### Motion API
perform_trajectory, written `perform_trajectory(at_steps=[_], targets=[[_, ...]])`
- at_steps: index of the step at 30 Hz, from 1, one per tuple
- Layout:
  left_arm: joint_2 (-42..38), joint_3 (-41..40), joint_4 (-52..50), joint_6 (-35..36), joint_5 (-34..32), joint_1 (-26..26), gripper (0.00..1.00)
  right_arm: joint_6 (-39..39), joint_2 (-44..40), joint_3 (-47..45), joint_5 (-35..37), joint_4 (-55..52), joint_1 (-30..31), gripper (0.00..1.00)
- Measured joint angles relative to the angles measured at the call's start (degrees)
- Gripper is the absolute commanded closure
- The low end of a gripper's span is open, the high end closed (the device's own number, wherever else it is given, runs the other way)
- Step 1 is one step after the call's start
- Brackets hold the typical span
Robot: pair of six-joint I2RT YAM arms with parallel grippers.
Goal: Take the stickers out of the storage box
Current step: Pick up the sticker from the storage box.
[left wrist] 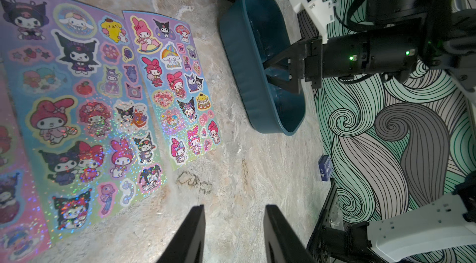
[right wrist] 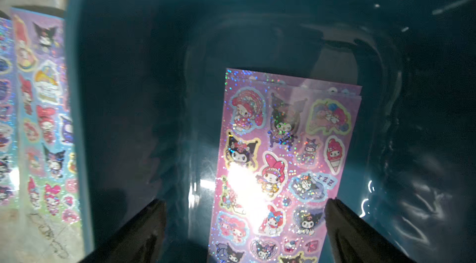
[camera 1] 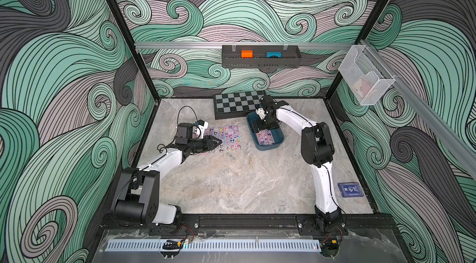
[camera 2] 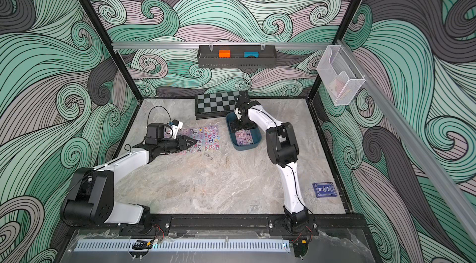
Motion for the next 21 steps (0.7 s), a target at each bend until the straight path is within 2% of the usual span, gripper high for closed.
perform_trajectory(at_steps=[7,10,14,18,21], targets=[[0.0,0.0,-0.13,0.02,0.02,0.0,0.58,-2.23,5.31,5.62,4.13,-4.35,0.81,0.01],[0.0,0.0,-0.17,0.04,0.04,0.0,0.58,-2.67,6.54,7.13,5.62,-5.29,1.31,0.04],[0.0,0.0,-0.24,0.13,0.02,0.0,0.58,-3.04,6.8,7.5,5.81,-5.49,1.33,0.14],[0.0,0.0,-0.28,0.13,0.04,0.0,0.58,-3.02,6.8,7.5,5.88,-5.57,1.18,0.33],[0.0,0.0,-0.33,0.13,0.07,0.0,0.58,-2.93,6.73,7.5,5.92,-5.7,1.05,0.42]])
